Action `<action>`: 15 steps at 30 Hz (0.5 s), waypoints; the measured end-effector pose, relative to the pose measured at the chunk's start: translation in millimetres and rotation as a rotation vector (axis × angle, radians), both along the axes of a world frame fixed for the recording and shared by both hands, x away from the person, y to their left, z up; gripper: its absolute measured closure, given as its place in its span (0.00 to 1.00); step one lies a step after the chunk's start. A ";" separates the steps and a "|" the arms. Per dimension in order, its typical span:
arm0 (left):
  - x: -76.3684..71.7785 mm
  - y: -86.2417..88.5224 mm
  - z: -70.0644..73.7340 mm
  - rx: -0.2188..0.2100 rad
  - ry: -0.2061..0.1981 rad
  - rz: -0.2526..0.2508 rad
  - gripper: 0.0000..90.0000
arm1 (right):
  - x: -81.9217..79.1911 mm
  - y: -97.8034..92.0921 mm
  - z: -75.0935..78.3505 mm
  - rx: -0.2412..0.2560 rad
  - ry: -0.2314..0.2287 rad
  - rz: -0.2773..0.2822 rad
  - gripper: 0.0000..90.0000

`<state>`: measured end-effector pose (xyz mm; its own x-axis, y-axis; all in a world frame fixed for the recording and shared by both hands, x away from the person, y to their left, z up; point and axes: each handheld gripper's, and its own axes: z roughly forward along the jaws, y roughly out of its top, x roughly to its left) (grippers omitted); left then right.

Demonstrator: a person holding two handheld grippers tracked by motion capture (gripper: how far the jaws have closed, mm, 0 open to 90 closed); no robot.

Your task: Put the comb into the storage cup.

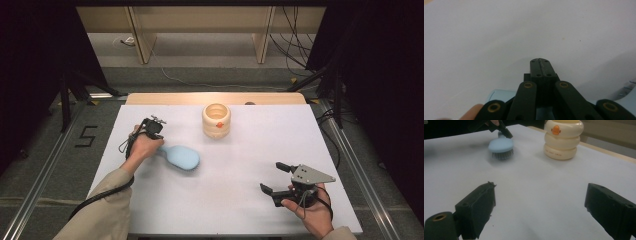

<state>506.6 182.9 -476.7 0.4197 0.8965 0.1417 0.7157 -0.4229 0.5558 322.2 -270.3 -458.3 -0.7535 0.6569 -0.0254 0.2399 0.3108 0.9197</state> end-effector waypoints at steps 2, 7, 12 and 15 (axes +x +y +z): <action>0.5 0.5 0.4 -0.004 0.014 0.003 1.00 | 0.1 0.0 -0.1 -0.001 0.002 0.001 0.12; 0.9 2.5 2.0 0.006 0.056 0.010 1.00 | 0.0 0.2 -0.4 -0.003 0.002 0.002 0.12; -1.4 5.6 2.2 0.002 0.088 0.016 1.00 | 0.0 0.5 -0.7 -0.007 0.006 0.005 0.12; -4.3 8.3 3.6 0.004 0.109 0.008 1.00 | 0.0 0.5 -0.7 -0.007 0.006 0.005 0.12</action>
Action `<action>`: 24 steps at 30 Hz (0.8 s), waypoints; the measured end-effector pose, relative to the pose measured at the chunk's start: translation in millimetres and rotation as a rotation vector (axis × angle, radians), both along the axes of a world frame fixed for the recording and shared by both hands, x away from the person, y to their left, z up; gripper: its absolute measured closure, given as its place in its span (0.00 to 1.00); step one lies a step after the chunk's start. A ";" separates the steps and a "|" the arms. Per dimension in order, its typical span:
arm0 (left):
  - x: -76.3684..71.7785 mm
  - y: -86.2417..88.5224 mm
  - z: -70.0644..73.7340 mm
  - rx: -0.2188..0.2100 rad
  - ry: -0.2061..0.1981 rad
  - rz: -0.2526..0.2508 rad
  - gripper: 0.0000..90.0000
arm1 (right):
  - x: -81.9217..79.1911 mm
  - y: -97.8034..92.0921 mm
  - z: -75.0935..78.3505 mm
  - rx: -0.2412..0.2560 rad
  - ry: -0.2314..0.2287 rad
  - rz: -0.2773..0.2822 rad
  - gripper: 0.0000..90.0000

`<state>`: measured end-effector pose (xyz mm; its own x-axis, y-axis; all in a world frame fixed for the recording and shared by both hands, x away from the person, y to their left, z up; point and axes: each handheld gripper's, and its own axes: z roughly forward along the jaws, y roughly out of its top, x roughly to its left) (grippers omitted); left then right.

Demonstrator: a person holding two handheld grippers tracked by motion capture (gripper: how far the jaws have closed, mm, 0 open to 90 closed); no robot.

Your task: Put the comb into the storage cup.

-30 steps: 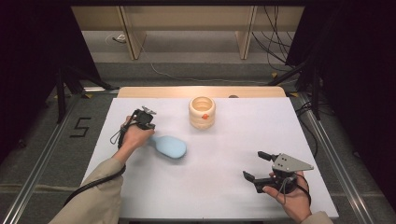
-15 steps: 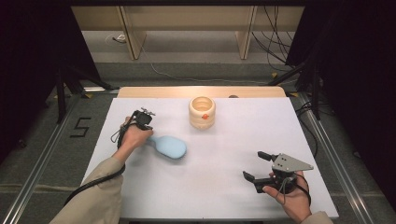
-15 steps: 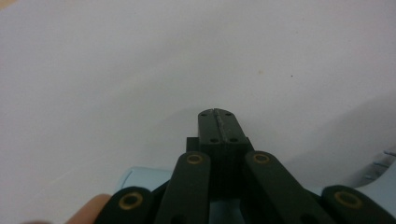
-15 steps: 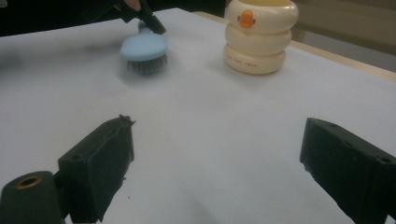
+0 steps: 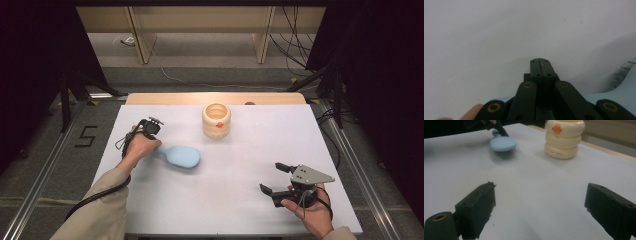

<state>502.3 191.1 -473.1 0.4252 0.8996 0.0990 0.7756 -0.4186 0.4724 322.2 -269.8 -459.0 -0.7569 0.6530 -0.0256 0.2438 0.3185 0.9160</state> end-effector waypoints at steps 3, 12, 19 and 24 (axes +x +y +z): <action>-3.8 3.2 1.3 -0.012 0.029 -0.008 1.00 | 0.1 0.2 -0.2 -0.002 0.000 0.000 0.12; -19.8 10.7 2.5 -0.027 0.063 -0.020 1.00 | 0.3 0.4 -0.4 -0.002 0.001 -0.002 0.12; -31.8 13.0 3.5 -0.034 0.088 -0.037 1.00 | 0.4 0.7 -0.5 -0.004 0.001 -0.002 0.12; -43.4 13.9 3.2 -0.044 0.092 -0.055 1.00 | 0.8 0.9 -0.8 -0.005 0.002 0.001 0.12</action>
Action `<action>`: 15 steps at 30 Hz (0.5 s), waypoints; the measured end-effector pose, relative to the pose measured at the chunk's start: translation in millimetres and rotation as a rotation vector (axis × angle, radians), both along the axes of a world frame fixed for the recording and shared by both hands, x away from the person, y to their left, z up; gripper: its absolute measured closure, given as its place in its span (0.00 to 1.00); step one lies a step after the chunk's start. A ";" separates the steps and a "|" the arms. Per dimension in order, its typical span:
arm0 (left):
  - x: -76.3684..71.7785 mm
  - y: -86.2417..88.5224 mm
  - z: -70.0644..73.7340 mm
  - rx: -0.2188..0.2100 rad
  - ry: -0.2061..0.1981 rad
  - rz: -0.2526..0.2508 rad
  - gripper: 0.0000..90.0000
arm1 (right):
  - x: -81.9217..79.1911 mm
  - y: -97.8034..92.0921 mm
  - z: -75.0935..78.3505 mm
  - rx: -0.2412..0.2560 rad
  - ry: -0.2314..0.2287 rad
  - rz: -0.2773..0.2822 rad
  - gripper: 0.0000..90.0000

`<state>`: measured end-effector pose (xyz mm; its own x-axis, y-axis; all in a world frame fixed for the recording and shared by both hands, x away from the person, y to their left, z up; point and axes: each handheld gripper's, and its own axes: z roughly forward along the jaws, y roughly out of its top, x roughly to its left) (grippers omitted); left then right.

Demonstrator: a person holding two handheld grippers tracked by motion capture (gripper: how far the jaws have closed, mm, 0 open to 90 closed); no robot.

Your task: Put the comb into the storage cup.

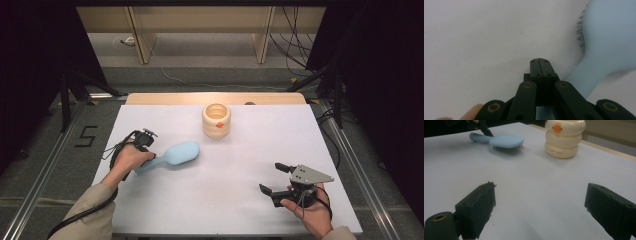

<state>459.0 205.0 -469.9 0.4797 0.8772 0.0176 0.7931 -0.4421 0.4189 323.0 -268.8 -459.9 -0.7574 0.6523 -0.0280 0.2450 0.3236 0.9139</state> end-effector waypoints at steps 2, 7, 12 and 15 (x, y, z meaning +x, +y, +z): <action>-5.0 -0.1 0.3 -0.002 0.007 -0.014 1.00 | 0.0 0.1 0.0 0.001 0.000 -0.001 0.12; -19.8 -2.4 0.2 -0.018 0.011 -0.035 1.00 | 0.0 0.4 0.0 -0.001 0.001 -0.001 0.12; -26.4 -3.1 -0.4 -0.025 0.008 -0.040 1.00 | 0.1 0.5 -0.1 -0.001 0.001 -0.001 0.12; -30.3 -3.4 -0.2 -0.029 0.006 -0.039 1.00 | 0.1 0.3 0.0 -0.001 0.001 -0.002 0.12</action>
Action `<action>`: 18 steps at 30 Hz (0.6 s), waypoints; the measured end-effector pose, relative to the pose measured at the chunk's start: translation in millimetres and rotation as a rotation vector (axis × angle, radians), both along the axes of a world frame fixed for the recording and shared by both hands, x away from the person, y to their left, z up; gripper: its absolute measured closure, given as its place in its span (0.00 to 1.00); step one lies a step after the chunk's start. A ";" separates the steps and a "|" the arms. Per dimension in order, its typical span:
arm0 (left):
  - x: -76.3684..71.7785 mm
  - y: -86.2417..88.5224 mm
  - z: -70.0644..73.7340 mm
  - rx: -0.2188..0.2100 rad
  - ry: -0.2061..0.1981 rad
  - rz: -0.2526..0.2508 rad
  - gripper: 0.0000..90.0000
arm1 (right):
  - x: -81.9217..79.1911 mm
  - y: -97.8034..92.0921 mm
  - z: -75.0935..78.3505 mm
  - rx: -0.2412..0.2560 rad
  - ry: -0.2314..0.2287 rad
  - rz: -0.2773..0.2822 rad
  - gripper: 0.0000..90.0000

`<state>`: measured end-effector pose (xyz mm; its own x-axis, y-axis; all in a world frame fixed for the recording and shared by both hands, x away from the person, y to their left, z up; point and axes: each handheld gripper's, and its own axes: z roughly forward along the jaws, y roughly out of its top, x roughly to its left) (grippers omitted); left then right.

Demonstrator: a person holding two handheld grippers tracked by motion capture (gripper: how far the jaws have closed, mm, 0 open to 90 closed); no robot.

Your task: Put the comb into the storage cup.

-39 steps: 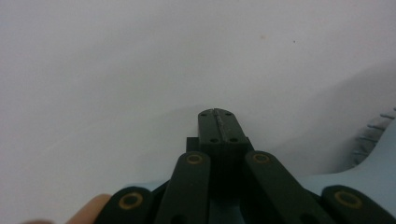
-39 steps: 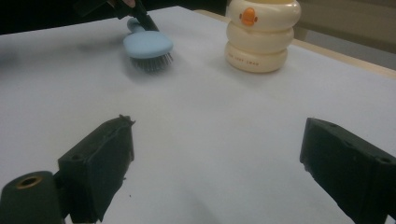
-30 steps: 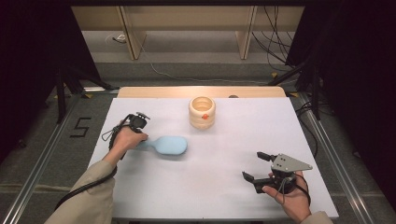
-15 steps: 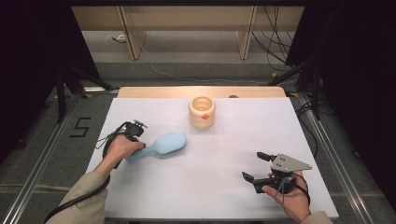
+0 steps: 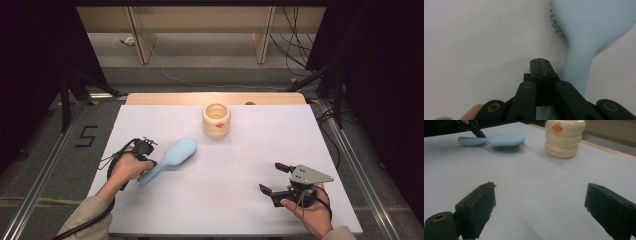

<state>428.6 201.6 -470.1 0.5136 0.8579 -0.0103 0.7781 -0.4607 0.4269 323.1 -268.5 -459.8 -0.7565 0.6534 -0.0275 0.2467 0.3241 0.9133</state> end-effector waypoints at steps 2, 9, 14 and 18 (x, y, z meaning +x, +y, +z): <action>-2.9 -0.6 0.3 -0.003 -0.001 0.000 1.00 | 0.1 0.0 -0.1 0.001 0.000 0.001 0.12; -13.2 -2.5 0.1 -0.021 -0.008 -0.005 1.00 | 0.0 0.1 0.0 -0.002 0.000 0.000 0.12; -19.2 -0.3 -2.2 -0.031 -0.013 0.006 1.00 | 0.3 0.1 -0.3 -0.003 -0.002 0.001 0.12; -22.5 1.1 -2.6 -0.037 -0.016 0.009 1.00 | 0.1 0.1 -0.1 -0.002 0.000 0.000 0.12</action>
<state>406.2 202.7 -472.7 0.5059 0.8619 -0.0340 0.7753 -0.4371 0.4560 323.2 -268.4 -459.9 -0.7563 0.6536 -0.0290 0.2465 0.3257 0.9128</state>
